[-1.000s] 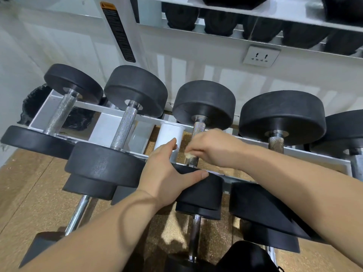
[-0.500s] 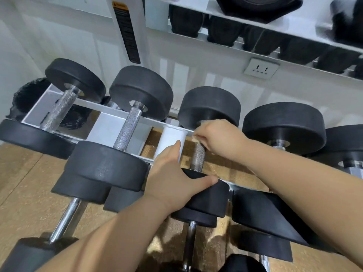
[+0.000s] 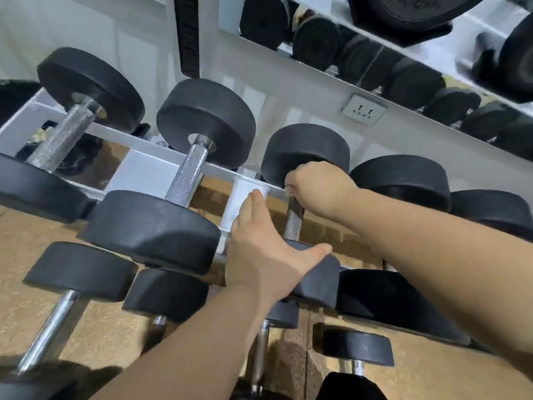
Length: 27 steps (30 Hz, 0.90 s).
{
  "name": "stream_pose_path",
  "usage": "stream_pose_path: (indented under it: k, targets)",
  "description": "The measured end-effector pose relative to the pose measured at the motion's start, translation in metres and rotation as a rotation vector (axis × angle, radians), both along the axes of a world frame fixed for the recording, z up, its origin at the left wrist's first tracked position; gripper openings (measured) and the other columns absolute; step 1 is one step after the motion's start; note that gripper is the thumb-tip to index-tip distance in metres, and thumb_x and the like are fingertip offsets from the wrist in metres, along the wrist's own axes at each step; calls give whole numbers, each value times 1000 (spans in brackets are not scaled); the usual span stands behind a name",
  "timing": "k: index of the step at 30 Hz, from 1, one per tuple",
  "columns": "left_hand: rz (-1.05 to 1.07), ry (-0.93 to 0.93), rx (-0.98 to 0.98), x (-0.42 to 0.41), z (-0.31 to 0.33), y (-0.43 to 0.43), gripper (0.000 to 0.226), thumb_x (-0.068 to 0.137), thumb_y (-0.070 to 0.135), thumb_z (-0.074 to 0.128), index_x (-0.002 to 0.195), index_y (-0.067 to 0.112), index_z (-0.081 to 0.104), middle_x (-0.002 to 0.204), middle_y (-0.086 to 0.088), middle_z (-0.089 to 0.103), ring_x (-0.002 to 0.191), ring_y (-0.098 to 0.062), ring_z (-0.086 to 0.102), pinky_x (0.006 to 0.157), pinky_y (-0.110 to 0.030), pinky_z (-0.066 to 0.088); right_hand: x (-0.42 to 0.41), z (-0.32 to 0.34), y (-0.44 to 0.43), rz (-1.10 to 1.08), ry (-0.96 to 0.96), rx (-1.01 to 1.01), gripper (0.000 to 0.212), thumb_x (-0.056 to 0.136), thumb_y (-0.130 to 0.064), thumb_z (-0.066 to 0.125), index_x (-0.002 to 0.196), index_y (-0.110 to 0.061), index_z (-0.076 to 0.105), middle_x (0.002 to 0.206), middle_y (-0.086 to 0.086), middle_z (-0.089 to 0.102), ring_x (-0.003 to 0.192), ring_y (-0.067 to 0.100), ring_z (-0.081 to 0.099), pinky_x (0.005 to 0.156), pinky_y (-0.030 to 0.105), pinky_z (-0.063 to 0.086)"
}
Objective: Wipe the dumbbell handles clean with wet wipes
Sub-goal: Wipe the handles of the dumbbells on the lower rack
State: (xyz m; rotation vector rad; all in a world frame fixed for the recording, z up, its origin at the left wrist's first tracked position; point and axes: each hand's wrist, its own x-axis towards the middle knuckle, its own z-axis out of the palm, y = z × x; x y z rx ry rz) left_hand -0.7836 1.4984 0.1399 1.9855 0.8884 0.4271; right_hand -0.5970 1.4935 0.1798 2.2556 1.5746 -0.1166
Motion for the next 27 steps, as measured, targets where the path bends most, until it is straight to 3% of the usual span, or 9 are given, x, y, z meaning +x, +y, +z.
stream_pose_path:
  k: [3, 6, 8, 13, 15, 18, 20, 23, 27]
  targets:
    - [11, 21, -1, 1, -1, 0, 141, 56, 83, 73, 161, 18, 6, 167, 1, 15, 153, -19, 15, 121, -43, 27, -12, -1, -1, -35, 57, -36, 16, 87, -10, 53, 75, -21, 55, 71, 3, 58, 69, 29, 59, 61, 39, 49]
    - [7, 22, 6, 3, -3, 1, 144, 49, 90, 62, 160, 17, 8, 165, 0, 19, 152, -20, 20, 119, -44, 32, -35, 8, -3, 118, 261, -266, 19, 85, -17, 56, 67, -24, 54, 63, -6, 52, 59, 15, 49, 58, 34, 45]
    - [0, 30, 2, 2, -2, 1, 143, 50, 90, 63, 160, 17, 7, 165, 1, 19, 152, -20, 19, 119, -44, 32, -37, 8, 2, 160, 216, -297, 13, 83, -18, 58, 71, -21, 61, 62, -6, 51, 59, 15, 51, 56, 33, 45]
    - [-43, 70, -37, 3, 2, 2, 140, 58, 84, 71, 161, 21, -1, 168, 6, 6, 154, -16, 8, 123, -42, 25, -3, -1, 6, 22, -62, 19, 16, 90, -11, 54, 79, -22, 60, 77, 1, 57, 71, 27, 57, 55, 33, 41]
    - [-49, 57, -33, 3, 0, 2, 141, 57, 84, 72, 161, 20, 0, 168, 5, 8, 154, -16, 9, 123, -41, 25, -8, -4, -9, 33, 54, 99, 15, 93, -17, 57, 85, -23, 67, 79, -6, 61, 74, 17, 59, 62, 31, 44]
    - [-50, 21, -41, 2, -2, 2, 143, 53, 85, 72, 161, 18, 6, 167, 2, 14, 153, -16, 14, 122, -39, 28, -23, -2, -46, -18, 506, 181, 10, 89, -19, 69, 88, -25, 77, 71, -24, 63, 70, -8, 60, 66, 7, 40]
    - [-45, 18, -75, 2, -1, 3, 144, 50, 85, 71, 161, 20, 6, 167, 3, 14, 152, -14, 16, 122, -37, 28, -25, -8, -62, -76, 610, 257, 9, 88, -14, 71, 85, -22, 74, 72, -24, 64, 71, -5, 61, 67, 11, 43]
    - [-68, 100, -91, 5, 1, 4, 141, 54, 83, 75, 161, 25, 3, 167, 7, 11, 153, -14, 14, 121, -34, 26, -20, -26, -57, -183, 493, 514, 6, 94, -19, 64, 88, -18, 67, 69, -17, 58, 65, 5, 54, 61, 24, 37]
    - [-77, 121, -46, 6, 2, 3, 136, 58, 79, 75, 161, 22, 7, 167, 5, 15, 152, -14, 16, 121, -32, 22, -18, -31, -44, -545, 599, 744, 12, 97, -23, 55, 88, -18, 59, 81, -3, 62, 76, 20, 55, 63, 31, 34]
